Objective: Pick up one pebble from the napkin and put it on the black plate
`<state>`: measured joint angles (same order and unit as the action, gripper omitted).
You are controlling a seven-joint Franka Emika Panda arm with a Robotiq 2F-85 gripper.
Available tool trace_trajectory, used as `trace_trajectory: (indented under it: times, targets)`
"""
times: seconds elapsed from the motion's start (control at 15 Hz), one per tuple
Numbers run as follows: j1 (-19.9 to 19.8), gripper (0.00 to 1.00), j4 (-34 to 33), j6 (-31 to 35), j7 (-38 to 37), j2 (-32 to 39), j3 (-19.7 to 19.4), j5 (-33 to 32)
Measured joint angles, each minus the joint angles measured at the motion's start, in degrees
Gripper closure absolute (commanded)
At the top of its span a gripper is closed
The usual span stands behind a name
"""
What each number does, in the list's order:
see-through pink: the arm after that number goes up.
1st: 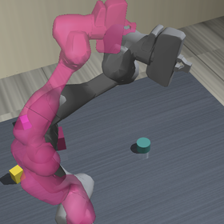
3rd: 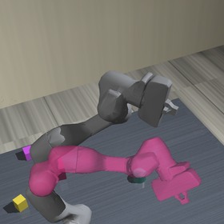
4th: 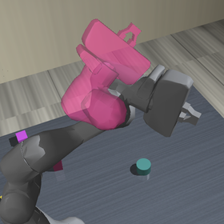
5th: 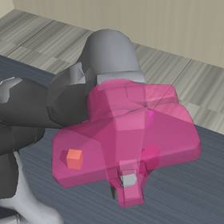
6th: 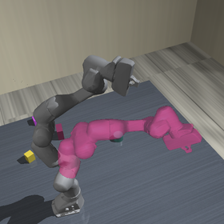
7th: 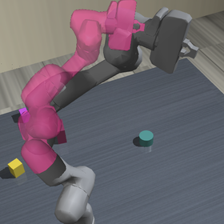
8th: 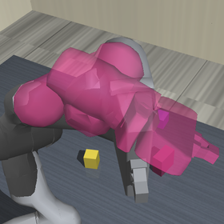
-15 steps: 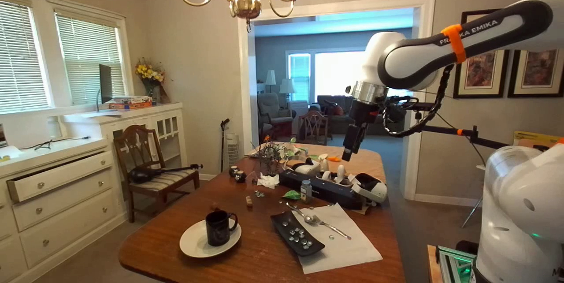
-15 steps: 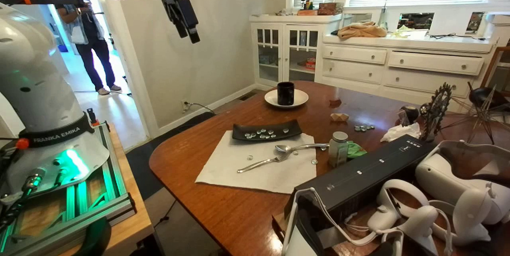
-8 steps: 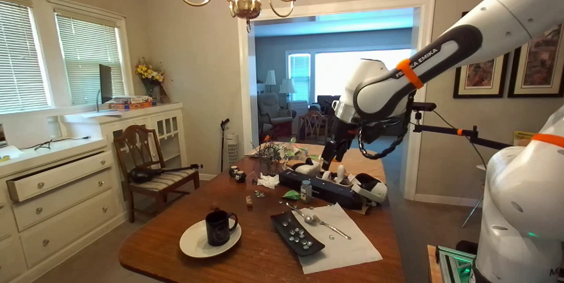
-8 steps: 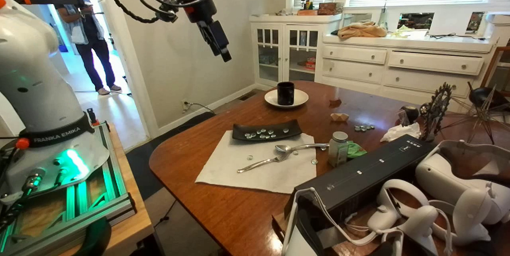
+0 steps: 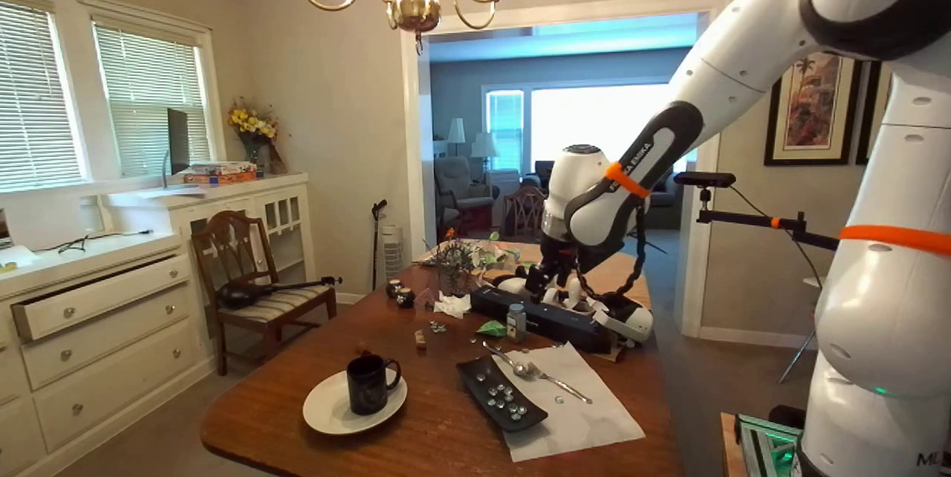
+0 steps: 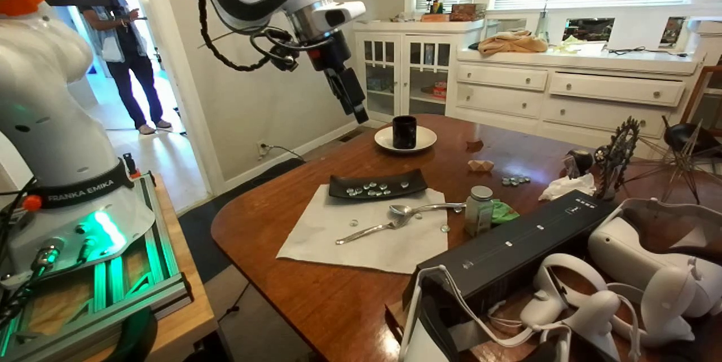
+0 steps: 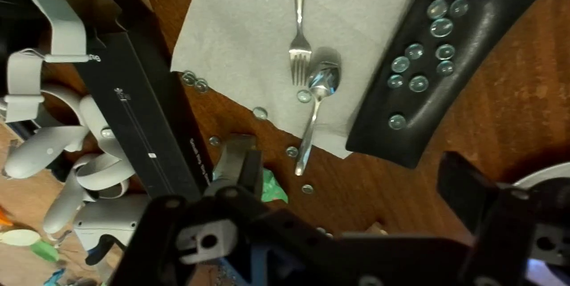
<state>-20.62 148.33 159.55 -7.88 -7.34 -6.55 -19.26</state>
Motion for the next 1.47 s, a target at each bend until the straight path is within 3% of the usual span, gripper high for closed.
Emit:
trace_trajectory:
  times: [0.2, 0.4, 0.67, 0.93, 1.47]
  targets:
    - [-1.25, 0.0, -7.19, -0.95, -8.93, 8.31, -1.62, -7.03]
    - [0.61, 0.0, -14.99, -5.42, -14.76, 16.48, -5.47, -7.82]
    - [3.62, 0.0, -23.43, -12.2, -17.87, 25.95, -9.78, -2.92]
    - [4.27, 0.0, -29.93, -18.79, -17.99, 32.39, -11.04, 4.85]
    - [4.2, 0.0, -31.54, -17.49, -14.65, 33.66, -11.03, 10.08]
